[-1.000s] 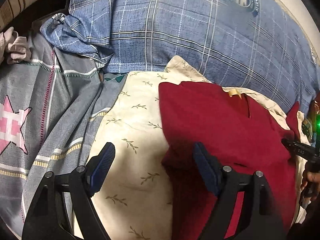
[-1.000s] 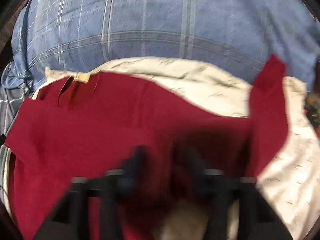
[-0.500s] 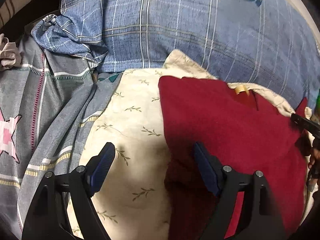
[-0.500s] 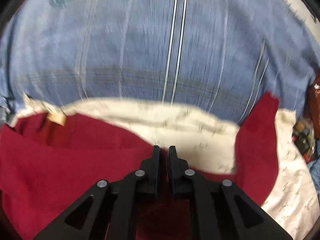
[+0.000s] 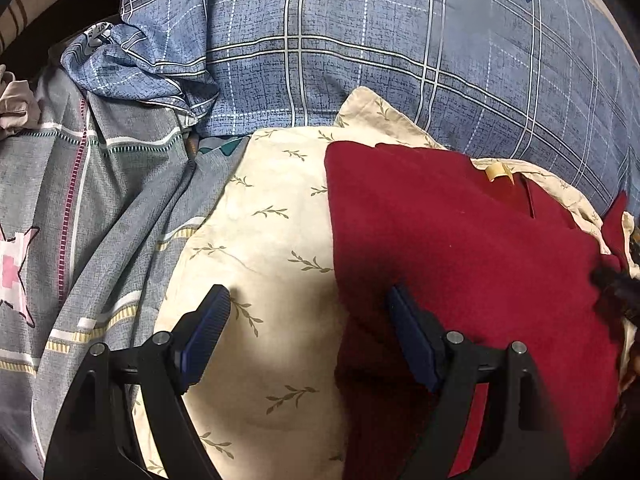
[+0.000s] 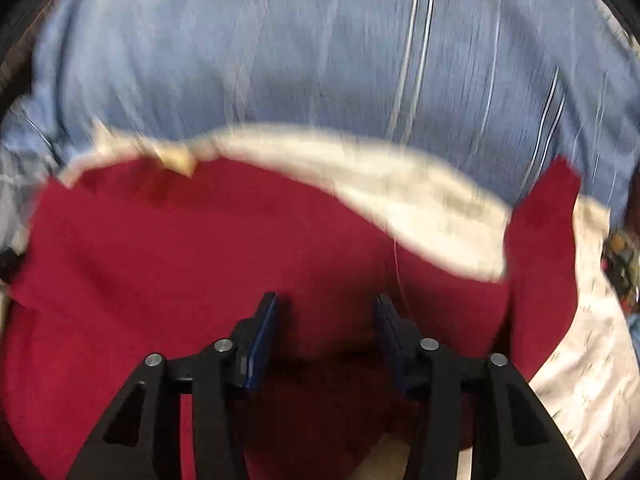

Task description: Fold small clothes

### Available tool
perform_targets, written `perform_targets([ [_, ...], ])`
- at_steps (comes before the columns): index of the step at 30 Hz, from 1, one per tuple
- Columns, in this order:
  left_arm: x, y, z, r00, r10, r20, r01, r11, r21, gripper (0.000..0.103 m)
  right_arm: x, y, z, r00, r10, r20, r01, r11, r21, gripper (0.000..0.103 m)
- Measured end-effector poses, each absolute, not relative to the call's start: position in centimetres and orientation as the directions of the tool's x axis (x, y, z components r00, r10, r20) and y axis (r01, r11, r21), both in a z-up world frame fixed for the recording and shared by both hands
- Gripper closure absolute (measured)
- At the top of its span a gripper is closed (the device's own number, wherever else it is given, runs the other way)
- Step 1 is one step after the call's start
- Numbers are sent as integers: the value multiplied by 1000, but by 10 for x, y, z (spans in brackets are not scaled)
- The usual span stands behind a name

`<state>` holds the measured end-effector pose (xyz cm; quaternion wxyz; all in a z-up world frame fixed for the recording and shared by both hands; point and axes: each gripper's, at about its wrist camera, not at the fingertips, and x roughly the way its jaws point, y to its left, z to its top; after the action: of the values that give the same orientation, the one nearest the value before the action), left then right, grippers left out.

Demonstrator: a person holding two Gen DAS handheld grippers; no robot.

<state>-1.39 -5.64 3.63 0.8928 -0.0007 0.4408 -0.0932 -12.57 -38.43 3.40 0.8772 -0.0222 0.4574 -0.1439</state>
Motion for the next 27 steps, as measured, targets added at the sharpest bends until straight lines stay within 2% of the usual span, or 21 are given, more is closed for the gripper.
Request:
perform_targets([
  [7,-20,-60,51,626,-193,-755,173,979,-107,23,-159,-369,76,626,-241,-741,228,966,-122,52],
  [11,-23,-68,54,635,-191,-748,190,978,-88,23,-146,-351,69,653,-170,-738,175,982,-72,45],
  [15,-24,-72,57,641,-201,-741,207,975,-85,23,-122,-341,32,566,-161,-808,166,983,-80,45],
  [17,-24,-74,58,644,-209,-736,217,972,-86,23,-125,-333,34,591,-204,-781,162,978,-133,44],
  [23,-8,-75,45,620,-141,-772,189,982,-27,23,-124,-316,57,639,-118,-760,111,992,-60,43],
  [27,4,-64,35,578,-139,-804,138,988,-71,14,-100,-296,40,625,-80,-776,55,997,-58,40],
])
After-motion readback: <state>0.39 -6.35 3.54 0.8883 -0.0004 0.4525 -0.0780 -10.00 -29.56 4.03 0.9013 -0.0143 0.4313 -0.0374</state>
